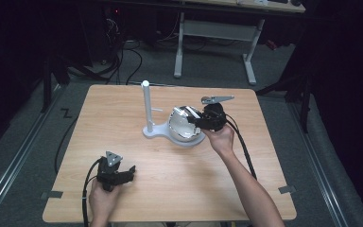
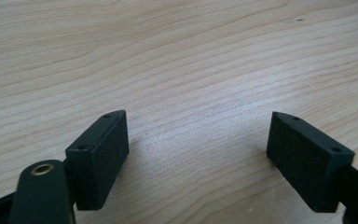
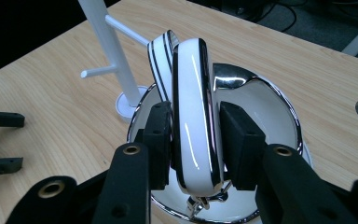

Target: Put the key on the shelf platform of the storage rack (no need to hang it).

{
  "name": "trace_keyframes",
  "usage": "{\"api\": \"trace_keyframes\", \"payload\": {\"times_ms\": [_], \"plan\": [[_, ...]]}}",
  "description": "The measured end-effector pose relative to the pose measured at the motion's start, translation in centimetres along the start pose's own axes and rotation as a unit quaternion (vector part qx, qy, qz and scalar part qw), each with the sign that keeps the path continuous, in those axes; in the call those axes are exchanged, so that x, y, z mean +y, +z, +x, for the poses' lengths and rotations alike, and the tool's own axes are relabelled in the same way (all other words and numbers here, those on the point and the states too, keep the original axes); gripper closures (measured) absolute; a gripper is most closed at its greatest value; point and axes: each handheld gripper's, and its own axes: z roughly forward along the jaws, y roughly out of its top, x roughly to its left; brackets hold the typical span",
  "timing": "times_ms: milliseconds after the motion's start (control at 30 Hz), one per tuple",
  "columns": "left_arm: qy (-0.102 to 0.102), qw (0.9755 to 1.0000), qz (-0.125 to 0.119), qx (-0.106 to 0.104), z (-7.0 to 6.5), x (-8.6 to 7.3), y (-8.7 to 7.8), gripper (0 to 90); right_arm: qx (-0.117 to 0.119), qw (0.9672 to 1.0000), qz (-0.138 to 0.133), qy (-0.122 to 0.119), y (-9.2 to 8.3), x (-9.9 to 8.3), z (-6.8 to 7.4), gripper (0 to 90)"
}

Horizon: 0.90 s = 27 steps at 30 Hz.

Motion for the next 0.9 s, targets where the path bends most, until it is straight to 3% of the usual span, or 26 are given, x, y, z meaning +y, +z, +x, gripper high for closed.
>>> {"api": "trace_keyframes", "payload": {"times_ms": [900], "plan": [[0.0, 1.0, -0.001, 0.0, 0.0, 0.0, 0.0, 21.1, -0.008, 0.9992, 0.037, 0.01, 1.7, -1.7, -1.1, 65.8]]}}
